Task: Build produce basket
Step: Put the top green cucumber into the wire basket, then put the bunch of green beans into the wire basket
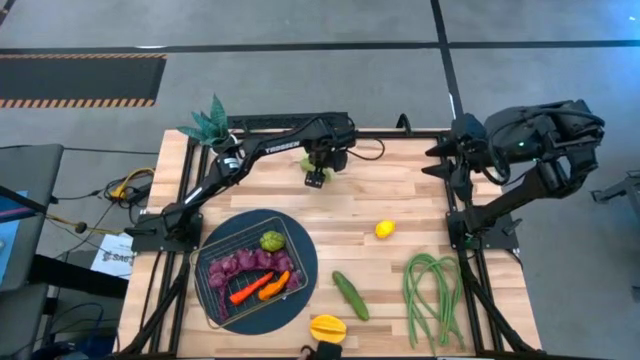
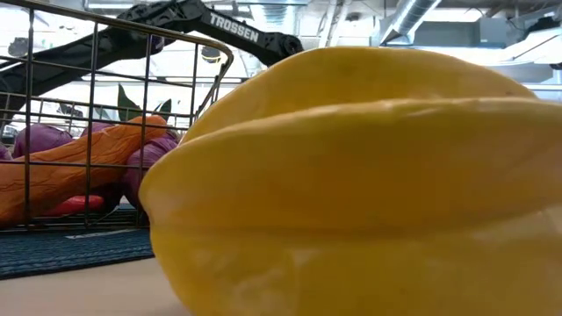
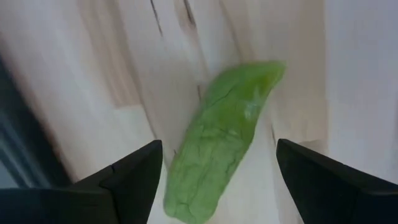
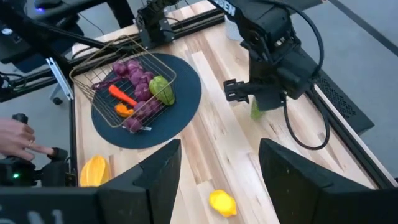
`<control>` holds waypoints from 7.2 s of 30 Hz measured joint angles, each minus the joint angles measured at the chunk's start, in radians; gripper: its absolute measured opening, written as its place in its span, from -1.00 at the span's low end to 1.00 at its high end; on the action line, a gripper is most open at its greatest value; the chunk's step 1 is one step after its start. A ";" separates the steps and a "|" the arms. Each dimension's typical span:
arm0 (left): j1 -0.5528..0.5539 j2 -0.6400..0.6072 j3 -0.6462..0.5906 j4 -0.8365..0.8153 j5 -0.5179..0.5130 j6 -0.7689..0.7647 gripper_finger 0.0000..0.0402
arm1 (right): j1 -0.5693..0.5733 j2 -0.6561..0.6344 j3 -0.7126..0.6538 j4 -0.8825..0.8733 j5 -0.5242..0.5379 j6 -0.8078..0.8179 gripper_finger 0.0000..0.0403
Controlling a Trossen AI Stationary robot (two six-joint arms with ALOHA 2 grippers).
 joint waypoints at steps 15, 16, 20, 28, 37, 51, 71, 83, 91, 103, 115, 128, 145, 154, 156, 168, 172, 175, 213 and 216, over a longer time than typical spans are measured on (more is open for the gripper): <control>0.008 0.052 -0.004 0.029 -0.055 -0.008 0.48 | 0.034 0.022 -0.001 0.000 -0.002 -0.001 0.13; 0.007 0.052 -0.004 0.029 -0.058 -0.019 0.46 | 0.034 0.022 -0.001 0.000 -0.001 -0.001 0.12; 0.000 0.052 -0.004 0.023 -0.089 -0.053 0.18 | 0.029 0.022 -0.001 0.000 0.000 -0.006 0.07; -0.043 0.006 0.030 -0.122 -0.092 -0.164 -0.64 | -0.034 0.022 -0.001 0.000 0.026 -0.059 -0.19; -0.110 -0.278 0.038 -0.190 -0.071 -0.360 -0.64 | -0.141 0.022 -0.001 0.000 0.021 -0.095 -0.66; -0.392 -0.777 -0.216 -0.225 -0.166 -0.986 -0.64 | -0.219 0.026 -0.001 -0.001 -0.105 -0.085 -0.81; -1.104 -0.993 -0.873 0.062 0.145 -1.719 -0.64 | -0.194 0.212 -0.001 0.000 -0.142 0.105 -0.82; -1.146 -0.986 -1.118 0.177 0.061 -1.778 -0.64 | -0.100 0.313 -0.002 0.000 -0.212 0.205 -0.83; -1.050 -0.986 -1.118 0.164 -0.061 -1.674 -0.64 | -0.057 0.290 -0.002 -0.001 -0.211 0.221 -0.95; -0.919 -0.986 -1.118 0.223 -0.008 -1.571 -0.64 | -0.018 0.256 -0.001 -0.001 -0.211 0.208 -0.87; -0.924 -0.986 -1.118 0.266 0.019 -1.608 0.19 | -0.018 0.254 -0.001 -0.001 -0.237 0.138 -0.82; -0.945 -1.014 -1.012 0.251 -0.153 -1.650 0.32 | 0.173 0.260 -0.094 0.000 -0.293 0.337 -0.75; -0.937 -1.084 -0.990 0.229 -0.266 -1.544 0.32 | 0.419 0.401 -0.644 0.604 -0.362 0.776 -0.39; -0.937 -1.084 -0.989 0.212 -0.266 -1.522 0.32 | 0.382 0.626 -0.646 0.616 -0.593 0.760 0.03; -0.938 -1.084 -0.989 0.207 -0.266 -1.522 0.32 | 0.379 0.652 -0.647 0.595 -0.627 0.754 0.09; -0.938 -1.084 -0.990 0.210 -0.266 -1.522 0.32 | 0.468 0.618 -0.657 0.238 -0.627 0.897 0.09; -0.938 -1.083 -0.990 0.213 -0.267 -1.522 0.32 | 0.527 0.551 -0.736 0.277 -0.619 1.073 0.08; -0.938 -1.084 -0.990 0.219 -0.269 -1.522 0.32 | 0.578 0.481 -0.845 0.391 -0.604 1.248 0.08; -0.938 -1.084 -0.990 0.321 -0.280 -1.548 0.32 | 0.841 0.476 -1.178 0.763 -0.509 1.901 -0.77; -0.938 -1.084 -0.990 0.324 -0.290 -1.548 0.32 | 0.839 0.476 -1.178 0.753 -0.509 1.851 -0.91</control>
